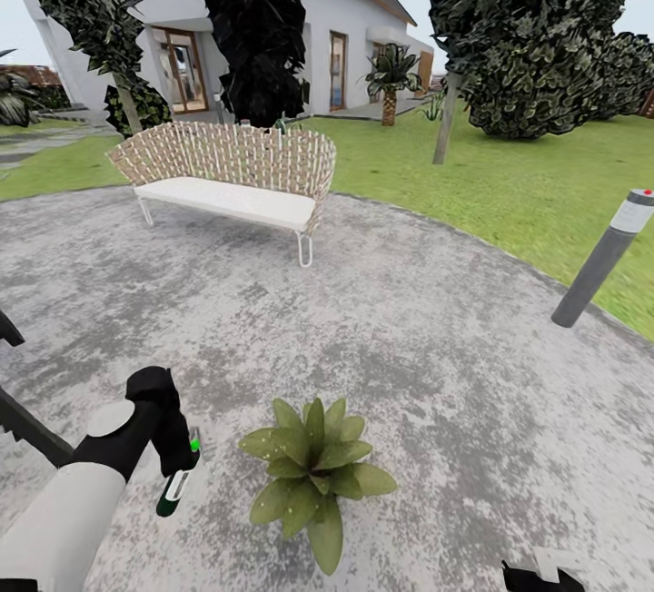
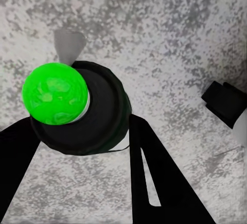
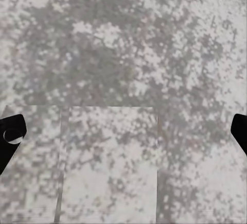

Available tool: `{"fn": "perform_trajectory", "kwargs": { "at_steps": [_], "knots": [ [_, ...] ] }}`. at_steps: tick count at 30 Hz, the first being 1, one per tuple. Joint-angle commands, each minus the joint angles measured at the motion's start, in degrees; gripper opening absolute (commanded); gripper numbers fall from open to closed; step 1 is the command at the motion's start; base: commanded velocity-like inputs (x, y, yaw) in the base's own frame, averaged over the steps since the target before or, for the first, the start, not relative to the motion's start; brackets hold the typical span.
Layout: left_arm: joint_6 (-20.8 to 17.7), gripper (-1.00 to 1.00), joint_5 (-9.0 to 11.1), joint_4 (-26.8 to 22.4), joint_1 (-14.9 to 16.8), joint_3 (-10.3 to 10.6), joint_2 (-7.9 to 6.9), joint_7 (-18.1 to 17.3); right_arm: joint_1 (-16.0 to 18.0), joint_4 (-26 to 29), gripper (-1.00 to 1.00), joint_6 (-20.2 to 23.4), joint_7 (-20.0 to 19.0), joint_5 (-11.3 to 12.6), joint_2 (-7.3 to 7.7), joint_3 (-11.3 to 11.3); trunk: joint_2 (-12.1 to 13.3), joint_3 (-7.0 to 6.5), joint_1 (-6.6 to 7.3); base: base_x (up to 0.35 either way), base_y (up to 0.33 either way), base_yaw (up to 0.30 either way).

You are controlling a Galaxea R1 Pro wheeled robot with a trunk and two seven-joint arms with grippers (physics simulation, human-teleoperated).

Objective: Pick up the pesticide atomizer in the garden and spray insectifuge to fully cover both potted plants in the garden.

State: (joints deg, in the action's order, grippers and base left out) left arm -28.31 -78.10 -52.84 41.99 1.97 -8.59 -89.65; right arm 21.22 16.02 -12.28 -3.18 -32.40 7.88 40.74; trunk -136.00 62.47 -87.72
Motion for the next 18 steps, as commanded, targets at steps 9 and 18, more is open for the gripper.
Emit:
{"fn": "perform_trajectory", "kwargs": {
  "at_steps": [9,18],
  "knots": [
    [-0.38,-1.00,0.62,-0.06,-5.00,-2.69,0.04,4.27,0.05,-0.02,1.00,-0.29,-0.35,-0.29,-0.03,0.48,-0.02,0.10,0.00,0.009,0.002,0.017],
    [-0.72,-1.00,0.75,-0.07,-4.72,-4.14,0.83,4.20,0.05,-0.02,1.00,-0.28,-0.29,-0.29,-0.05,0.44,-0.02,0.40,0.00,0.000,0.000,0.091]
  ]
}}
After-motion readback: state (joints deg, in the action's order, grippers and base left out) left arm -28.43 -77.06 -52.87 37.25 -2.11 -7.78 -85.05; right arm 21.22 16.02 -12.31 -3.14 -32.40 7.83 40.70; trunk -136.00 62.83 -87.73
